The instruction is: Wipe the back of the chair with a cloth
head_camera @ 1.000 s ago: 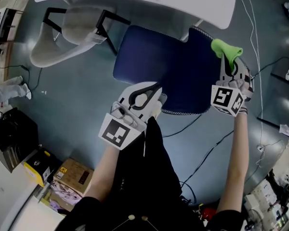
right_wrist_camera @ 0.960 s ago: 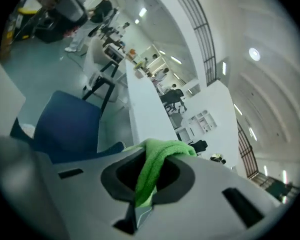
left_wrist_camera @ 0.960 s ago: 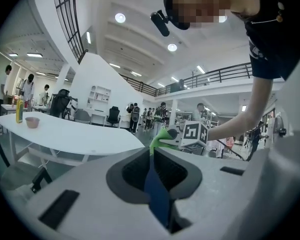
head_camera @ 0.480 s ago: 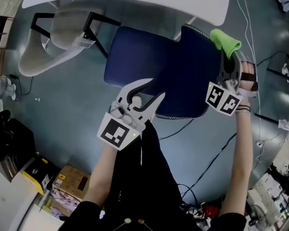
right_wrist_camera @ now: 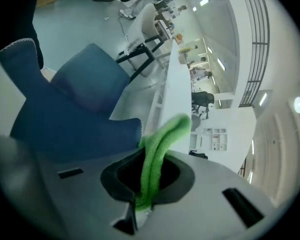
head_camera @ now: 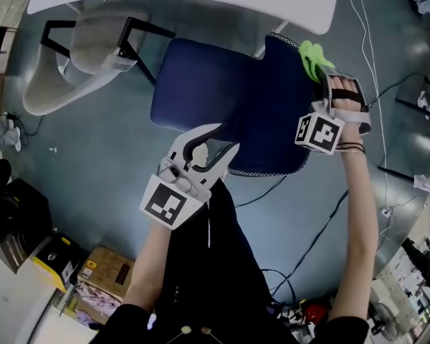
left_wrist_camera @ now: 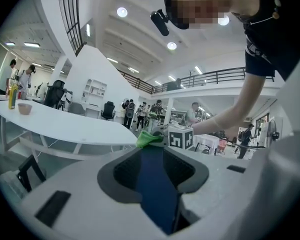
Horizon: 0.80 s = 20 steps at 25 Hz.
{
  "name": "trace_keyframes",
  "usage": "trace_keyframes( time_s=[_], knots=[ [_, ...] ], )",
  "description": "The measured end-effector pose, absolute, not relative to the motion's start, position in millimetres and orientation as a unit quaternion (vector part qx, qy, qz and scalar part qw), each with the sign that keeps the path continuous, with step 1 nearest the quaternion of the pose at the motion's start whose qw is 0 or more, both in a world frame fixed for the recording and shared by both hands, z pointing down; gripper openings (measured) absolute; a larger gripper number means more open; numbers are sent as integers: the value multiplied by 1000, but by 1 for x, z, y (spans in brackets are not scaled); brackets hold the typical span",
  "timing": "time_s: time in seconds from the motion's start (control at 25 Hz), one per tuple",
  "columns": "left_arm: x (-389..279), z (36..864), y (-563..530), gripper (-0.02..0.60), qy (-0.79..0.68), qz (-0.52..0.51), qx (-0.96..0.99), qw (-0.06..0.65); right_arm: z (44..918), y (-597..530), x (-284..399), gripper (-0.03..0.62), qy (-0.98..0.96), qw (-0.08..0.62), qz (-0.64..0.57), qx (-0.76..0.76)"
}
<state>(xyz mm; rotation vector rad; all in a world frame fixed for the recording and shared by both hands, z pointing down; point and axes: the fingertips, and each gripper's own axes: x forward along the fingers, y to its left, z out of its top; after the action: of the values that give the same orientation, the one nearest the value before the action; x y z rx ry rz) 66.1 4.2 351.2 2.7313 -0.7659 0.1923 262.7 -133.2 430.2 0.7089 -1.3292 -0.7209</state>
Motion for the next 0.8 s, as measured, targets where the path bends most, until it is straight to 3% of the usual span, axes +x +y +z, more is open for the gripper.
trace_keyframes(
  time_s=[0.36,0.8],
  knots=[
    [60,341,4,132,-266,49,953,139,479,-118,264,18,-567,782,-204,161],
    [48,338,7,130,-277,42,949,142,484,-90,258,17,-545,816,-183,59]
  ],
)
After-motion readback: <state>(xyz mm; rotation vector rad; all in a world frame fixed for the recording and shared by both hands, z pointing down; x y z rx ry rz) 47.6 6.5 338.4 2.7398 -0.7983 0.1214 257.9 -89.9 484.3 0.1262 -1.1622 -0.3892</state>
